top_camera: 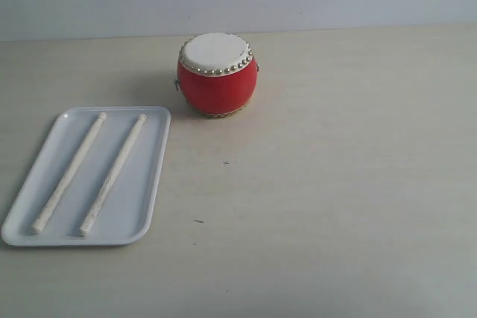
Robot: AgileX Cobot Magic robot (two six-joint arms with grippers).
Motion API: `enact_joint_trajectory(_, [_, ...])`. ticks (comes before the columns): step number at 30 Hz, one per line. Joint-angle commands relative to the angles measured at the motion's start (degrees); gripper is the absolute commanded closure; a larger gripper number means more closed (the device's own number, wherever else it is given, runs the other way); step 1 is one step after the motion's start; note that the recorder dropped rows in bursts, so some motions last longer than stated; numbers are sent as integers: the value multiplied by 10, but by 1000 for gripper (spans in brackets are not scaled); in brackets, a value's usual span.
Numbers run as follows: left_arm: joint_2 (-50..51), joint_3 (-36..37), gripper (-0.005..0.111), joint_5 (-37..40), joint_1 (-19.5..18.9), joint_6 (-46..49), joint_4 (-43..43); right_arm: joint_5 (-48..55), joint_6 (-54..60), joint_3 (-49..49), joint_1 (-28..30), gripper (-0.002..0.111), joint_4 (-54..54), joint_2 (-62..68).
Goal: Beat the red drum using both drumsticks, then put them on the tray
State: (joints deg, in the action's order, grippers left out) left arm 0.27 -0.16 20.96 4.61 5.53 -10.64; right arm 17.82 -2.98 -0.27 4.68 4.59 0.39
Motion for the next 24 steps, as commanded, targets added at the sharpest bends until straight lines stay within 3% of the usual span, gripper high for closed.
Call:
enact_joint_trajectory(1, [-3, 2, 106, -2, -1, 1, -5, -3, -1, 3, 3, 44, 1, -4])
enact_joint_trajectory(24, [-3, 2, 106, -2, -1, 1, -5, -3, -1, 3, 3, 44, -12, -4])
